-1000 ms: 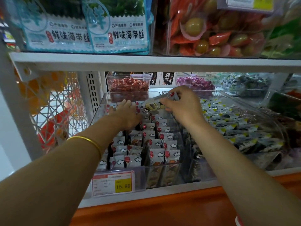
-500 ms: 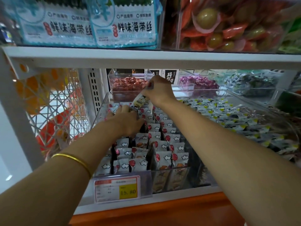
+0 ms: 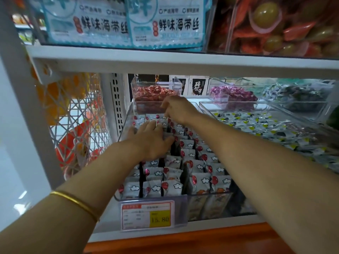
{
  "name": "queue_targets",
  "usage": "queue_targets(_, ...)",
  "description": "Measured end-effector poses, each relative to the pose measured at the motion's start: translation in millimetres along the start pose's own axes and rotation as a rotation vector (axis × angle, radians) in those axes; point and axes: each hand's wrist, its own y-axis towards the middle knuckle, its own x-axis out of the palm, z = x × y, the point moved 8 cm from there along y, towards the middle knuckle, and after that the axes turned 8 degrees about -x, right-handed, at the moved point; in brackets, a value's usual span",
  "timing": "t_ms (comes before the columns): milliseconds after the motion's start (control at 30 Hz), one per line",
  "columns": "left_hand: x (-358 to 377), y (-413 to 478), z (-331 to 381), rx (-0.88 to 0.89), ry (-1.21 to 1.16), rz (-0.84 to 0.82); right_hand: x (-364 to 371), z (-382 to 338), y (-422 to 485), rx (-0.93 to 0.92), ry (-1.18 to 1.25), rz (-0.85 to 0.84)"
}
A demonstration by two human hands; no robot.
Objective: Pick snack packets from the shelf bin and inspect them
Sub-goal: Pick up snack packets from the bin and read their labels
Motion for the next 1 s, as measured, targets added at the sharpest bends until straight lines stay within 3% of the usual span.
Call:
queue_targets(433,4,0,0,0.006,-0.051,-0.023,20,-7,25,-0.06,-0.365,0.043)
queue_targets(667,-15,-12,1,0.012,-0.185,0.108,-37,-8,-12,0.062,0.057,0.446)
queue_targets(867,-46,-47,0,0.034,-0.765,0.314,-71,-10,-90,0.142,0.571,0.643)
queue_targets(1000,-44,-76,-7,-0.039,-1.135,0.268,-71,-13,-147,0.194,0.902,0.634)
